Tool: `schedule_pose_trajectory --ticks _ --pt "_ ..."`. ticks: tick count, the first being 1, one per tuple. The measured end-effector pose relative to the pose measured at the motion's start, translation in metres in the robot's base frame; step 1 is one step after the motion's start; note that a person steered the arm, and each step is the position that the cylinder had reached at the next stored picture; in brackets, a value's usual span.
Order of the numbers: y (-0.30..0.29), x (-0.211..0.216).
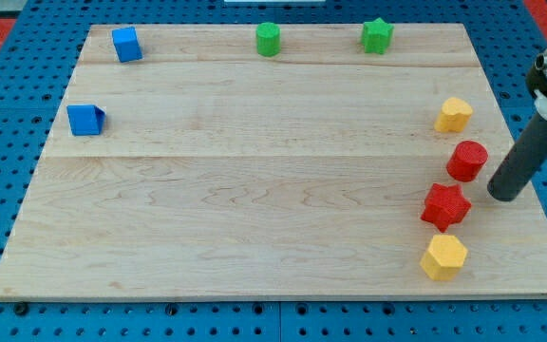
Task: Slightly push the red star to right
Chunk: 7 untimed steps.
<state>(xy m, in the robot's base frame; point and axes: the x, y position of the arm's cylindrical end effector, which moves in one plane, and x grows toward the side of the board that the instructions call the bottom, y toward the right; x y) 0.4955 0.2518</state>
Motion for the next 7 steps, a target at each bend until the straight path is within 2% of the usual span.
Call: schedule_pose_trajectory --ticks 1,3,4,6,7 --pt "-0.035 -0.017" --pt "-0.105 -0.015" --pt "-0.117 0.012" --pt "-0.068 0.026" --pt "-0.106 0.027"
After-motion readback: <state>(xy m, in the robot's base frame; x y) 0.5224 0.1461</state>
